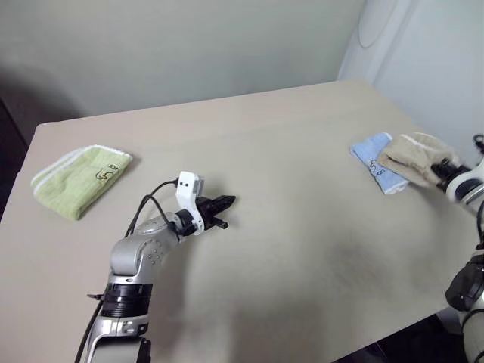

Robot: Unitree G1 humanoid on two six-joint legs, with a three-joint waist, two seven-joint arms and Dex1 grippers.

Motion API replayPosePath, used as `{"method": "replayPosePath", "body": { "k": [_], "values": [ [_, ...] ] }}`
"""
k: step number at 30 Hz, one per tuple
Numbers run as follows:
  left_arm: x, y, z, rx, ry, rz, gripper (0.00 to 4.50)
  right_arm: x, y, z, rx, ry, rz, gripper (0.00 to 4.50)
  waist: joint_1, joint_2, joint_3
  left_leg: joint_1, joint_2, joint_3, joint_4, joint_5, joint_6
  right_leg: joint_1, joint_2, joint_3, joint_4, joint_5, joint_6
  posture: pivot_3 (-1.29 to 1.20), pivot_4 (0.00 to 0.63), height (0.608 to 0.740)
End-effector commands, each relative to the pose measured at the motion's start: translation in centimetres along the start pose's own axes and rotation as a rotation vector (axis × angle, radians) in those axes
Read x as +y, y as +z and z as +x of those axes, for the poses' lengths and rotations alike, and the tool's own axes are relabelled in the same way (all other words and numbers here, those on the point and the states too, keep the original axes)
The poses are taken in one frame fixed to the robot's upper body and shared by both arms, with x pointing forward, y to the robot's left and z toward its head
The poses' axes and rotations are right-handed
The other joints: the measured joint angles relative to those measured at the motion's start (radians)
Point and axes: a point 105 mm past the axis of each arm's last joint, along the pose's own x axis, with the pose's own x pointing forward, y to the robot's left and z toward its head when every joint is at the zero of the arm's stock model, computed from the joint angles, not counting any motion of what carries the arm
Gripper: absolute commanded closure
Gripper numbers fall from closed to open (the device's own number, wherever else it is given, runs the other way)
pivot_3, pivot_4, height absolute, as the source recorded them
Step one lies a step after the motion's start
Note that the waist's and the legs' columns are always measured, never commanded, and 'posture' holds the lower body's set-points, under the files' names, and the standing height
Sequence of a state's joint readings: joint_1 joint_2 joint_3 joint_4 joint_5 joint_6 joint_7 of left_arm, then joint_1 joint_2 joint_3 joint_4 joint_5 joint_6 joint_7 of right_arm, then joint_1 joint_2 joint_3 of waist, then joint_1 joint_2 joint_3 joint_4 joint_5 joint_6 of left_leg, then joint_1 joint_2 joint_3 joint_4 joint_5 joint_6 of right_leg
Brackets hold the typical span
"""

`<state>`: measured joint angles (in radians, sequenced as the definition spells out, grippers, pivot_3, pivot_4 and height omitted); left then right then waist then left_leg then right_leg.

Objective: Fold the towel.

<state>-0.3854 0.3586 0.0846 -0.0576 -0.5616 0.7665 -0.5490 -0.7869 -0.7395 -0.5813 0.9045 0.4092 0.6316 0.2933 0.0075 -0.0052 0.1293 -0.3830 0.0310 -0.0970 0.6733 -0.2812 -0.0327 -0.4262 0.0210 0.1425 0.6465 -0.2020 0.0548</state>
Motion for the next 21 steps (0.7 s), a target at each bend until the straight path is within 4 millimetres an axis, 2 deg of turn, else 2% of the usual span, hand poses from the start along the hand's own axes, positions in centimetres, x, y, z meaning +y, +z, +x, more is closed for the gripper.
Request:
{"method": "replayPosePath", "body": {
  "k": [1,2,9,13,17,21],
  "values": [
    [-0.1,1.4,-0.1,-0.047,-0.008,0.033,4.50,0.4,0.8,0.4,-0.045,0.007,-0.062,4.47,-0.001,0.002,0.000,0.000,0.000,0.001,-0.001,0.000,0.000,0.000,0.000,0.000,0.000,0.000,0.000,0.00,0.150,0.740],
    [0.0,1.4,-0.2,-0.048,-0.003,0.032,4.50,0.4,0.7,0.4,-0.042,0.010,-0.064,3.84,-0.001,0.002,-0.001,0.000,0.000,0.001,-0.001,0.000,0.000,0.000,0.000,0.000,0.000,0.000,0.000,0.00,0.150,0.740],
    [0.1,0.9,-0.7,-0.048,0.013,0.019,4.50,0.7,1.1,0.3,-0.072,0.041,-0.071,1.52,0.000,0.003,-0.001,0.000,0.000,0.001,-0.001,0.000,0.001,0.000,-0.001,0.000,-0.001,0.000,0.001,0.00,0.150,0.740],
    [0.1,0.8,-0.6,-0.046,0.014,0.014,4.50,1.9,2.6,-0.3,-0.131,0.099,-0.137,0.10,0.000,0.003,0.000,0.000,0.000,0.002,0.000,0.000,0.001,0.000,-0.001,0.000,-0.001,0.000,0.001,0.00,0.150,0.740],
    [0.2,0.9,-0.7,-0.052,0.018,0.016,4.50,2.5,3.9,-1.9,-0.190,0.117,-0.258,0.04,0.000,0.003,0.000,0.000,0.000,0.002,0.000,0.000,0.001,0.000,-0.001,0.000,-0.001,0.000,0.000,0.00,0.150,0.740],
    [0.3,0.9,-0.7,-0.055,0.021,0.016,4.50,2.4,4.0,-2.7,-0.202,0.108,-0.301,0.04,0.001,0.003,0.000,0.000,0.000,0.001,0.000,0.000,0.001,0.001,-0.001,-0.001,-0.002,0.000,0.000,0.00,0.150,0.740]
  ]
}}
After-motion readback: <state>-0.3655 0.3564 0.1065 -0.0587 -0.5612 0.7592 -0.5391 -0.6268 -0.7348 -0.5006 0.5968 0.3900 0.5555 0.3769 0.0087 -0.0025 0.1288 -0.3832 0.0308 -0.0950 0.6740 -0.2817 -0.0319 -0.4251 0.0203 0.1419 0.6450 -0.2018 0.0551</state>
